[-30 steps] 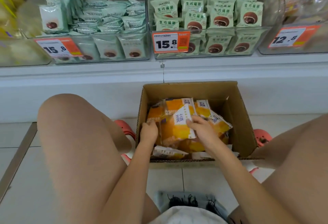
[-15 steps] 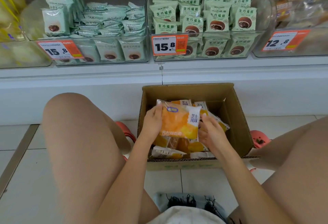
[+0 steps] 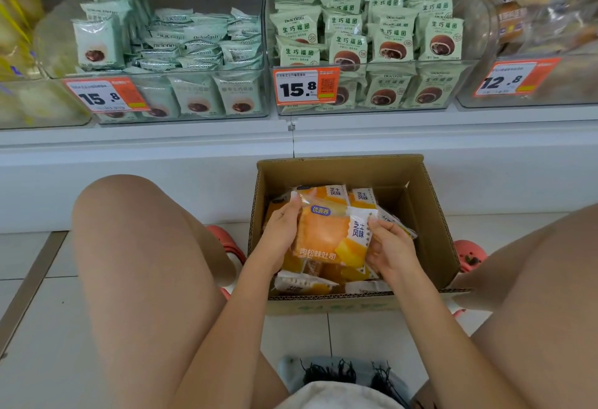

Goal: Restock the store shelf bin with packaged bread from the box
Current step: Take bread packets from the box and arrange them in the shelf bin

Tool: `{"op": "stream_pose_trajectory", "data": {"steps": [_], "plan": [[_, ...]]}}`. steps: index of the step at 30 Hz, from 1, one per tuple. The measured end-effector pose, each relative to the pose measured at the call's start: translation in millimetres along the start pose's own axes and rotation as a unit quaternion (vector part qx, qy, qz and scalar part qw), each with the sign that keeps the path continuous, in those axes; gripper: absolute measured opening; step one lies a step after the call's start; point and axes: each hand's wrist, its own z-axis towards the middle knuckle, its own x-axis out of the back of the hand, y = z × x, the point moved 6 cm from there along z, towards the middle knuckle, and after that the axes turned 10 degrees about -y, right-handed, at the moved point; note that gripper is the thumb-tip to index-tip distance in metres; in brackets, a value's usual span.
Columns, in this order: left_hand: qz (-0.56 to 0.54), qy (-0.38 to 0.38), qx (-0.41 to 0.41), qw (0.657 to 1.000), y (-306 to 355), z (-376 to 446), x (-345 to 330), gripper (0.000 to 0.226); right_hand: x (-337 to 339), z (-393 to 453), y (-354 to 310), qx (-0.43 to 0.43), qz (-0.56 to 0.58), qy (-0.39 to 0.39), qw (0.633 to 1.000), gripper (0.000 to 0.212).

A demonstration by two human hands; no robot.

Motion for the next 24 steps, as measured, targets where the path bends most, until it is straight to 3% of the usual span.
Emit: {"op": "stream_pose_trajectory", "data": {"steps": [2,7,10,12,15,17,20,22,24], "plan": [[-0.026,-0.017,0.006,1.0,2,1,2,0.042,-5,-3,-8,0.011,-0.045,-0.029,0.998,0.014],[-0.059,-0.055,-0.048,0.996,45,1,6,0.053,-43,-16,-42,0.003,-0.078,-0.187,0.979,0.047],[-0.02,-0.059,-0.072,0.995,93,0,6,0.053,-64,-27,-92,0.081,-0.116,-0.178,0.974,0.043],[0.032,-0.026,-0.113,0.993,140,-4,10,0.051,-82,-38,-140,0.146,-0.125,-0.176,0.965,0.039],[0.047,0.088,-0.253,0.962,229,-17,23,0.047,-112,-62,-227,0.26,-0.141,-0.177,0.939,0.033],[0.106,0.18,-0.367,0.906,292,-28,27,0.04,-128,-81,-288,0.34,-0.148,-0.164,0.914,0.039],[0.348,0.266,-0.491,0.753,372,-31,8,0.035,-146,-105,-367,0.431,-0.136,-0.134,0.882,0.032],[0.432,0.306,-0.527,0.665,411,-24,-4,0.035,-156,-116,-411,0.47,-0.121,-0.116,0.866,0.024],[0.475,0.348,-0.543,0.599,443,-14,-13,0.031,-169,-123,-451,0.508,-0.116,-0.102,0.847,0.025]]}}
